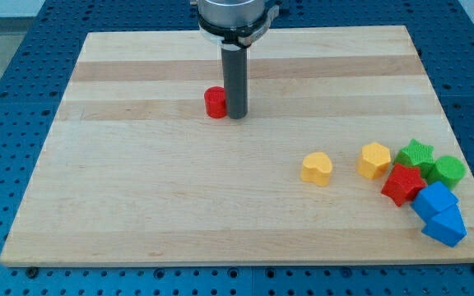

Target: Move your arm parallel to the top of the yellow heart

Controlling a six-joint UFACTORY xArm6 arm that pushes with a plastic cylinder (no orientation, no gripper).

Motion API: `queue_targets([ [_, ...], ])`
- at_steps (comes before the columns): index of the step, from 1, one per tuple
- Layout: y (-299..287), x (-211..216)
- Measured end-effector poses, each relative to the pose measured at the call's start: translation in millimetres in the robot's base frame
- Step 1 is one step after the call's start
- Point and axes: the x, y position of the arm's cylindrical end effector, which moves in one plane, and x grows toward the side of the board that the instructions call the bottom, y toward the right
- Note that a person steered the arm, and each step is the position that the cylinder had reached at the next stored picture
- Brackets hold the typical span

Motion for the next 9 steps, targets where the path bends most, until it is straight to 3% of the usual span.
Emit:
queue_targets([
  [3,29.9,-1.9],
  [6,42.4,50.6],
  [9,61.3,50.3],
])
